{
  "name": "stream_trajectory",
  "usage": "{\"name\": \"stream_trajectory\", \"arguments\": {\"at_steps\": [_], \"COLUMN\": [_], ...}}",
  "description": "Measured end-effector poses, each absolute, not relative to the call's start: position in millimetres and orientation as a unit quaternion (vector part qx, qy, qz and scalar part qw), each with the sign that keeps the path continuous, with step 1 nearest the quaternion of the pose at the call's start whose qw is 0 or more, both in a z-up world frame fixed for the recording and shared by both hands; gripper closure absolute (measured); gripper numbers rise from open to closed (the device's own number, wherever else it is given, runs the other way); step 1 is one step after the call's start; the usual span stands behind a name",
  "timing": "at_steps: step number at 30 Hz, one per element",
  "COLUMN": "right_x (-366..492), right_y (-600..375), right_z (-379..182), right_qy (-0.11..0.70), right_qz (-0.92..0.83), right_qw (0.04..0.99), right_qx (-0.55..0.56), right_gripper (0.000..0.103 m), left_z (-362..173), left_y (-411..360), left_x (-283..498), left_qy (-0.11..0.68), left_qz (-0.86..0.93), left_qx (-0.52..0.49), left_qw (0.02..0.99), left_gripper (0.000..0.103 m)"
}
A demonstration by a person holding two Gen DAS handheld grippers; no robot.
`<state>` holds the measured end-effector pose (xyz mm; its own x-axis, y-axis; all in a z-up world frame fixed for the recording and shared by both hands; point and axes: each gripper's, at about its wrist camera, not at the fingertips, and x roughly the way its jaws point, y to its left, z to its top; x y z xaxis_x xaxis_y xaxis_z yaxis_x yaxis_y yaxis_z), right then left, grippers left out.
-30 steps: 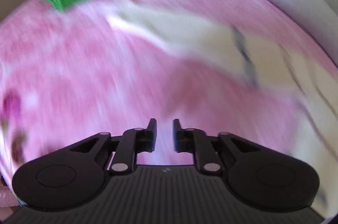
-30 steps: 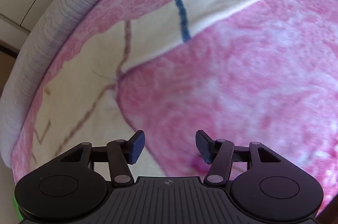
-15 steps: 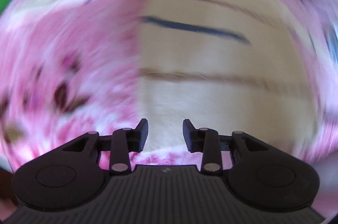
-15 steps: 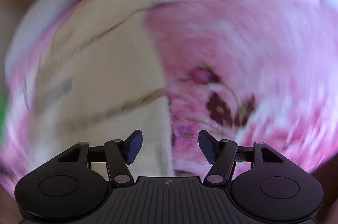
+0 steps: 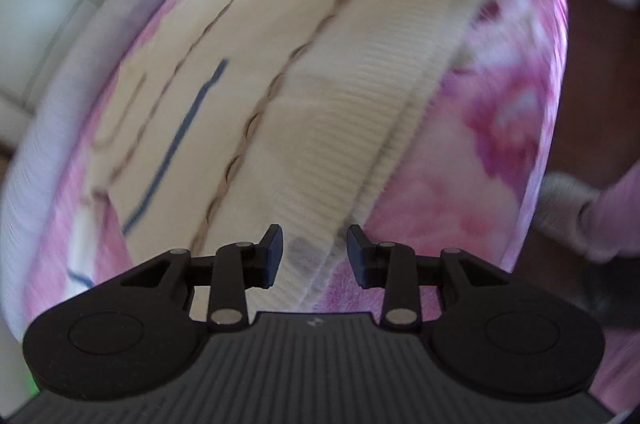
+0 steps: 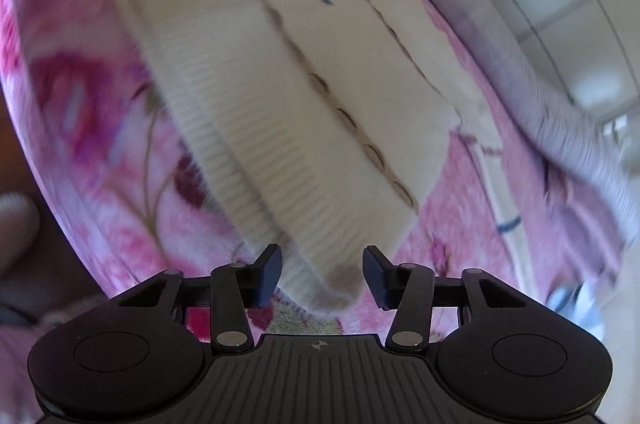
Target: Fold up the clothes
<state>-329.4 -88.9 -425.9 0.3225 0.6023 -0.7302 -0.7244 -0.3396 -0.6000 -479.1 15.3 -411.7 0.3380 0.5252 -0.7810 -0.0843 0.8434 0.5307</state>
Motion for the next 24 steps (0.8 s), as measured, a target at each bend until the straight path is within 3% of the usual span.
{"name": "stream_trajectory", "arguments": {"at_steps": [7,14,18,21,23,24], "right_x": [-329.1,-328.8,-328.5,-326.9,-322.6,-319.6], "right_y": [-87.2,-92.9,-86.2,-77.7,-72.3,-69.7], "right_z": [-435.0,-443.5,-450.9,-454.0,-453.2,-451.0], "right_qy": [0.000,-0.025,-0.046,-0.059,-0.053,-0.043], "right_qz": [0.553,0.545,0.542,0.541,0.543,0.546], "right_qw": [0.581,0.568,0.567,0.568,0.569,0.570], "right_qx": [-0.597,-0.616,-0.619,-0.617,-0.615,-0.612], "right_gripper": [0.056,0.063,0.065,0.067,0.086,0.103], "left_z": [-424.8,-420.6,-415.1,-392.8,-379.8,-377.1], "left_y": [0.3,16.1,22.8,40.4,52.5,55.9], "left_x": [-472.8,-473.1,-474.5,-479.0,-483.0,-485.4], "left_qy": [0.542,0.546,0.543,0.515,0.500,0.501], "left_qz": [0.190,0.211,0.211,0.251,0.272,0.274], "left_qx": [0.289,0.278,0.253,0.193,0.159,0.148], "left_qw": [0.766,0.762,0.773,0.796,0.806,0.808], "left_gripper": [0.070,0.071,0.098,0.100,0.100,0.100]}}
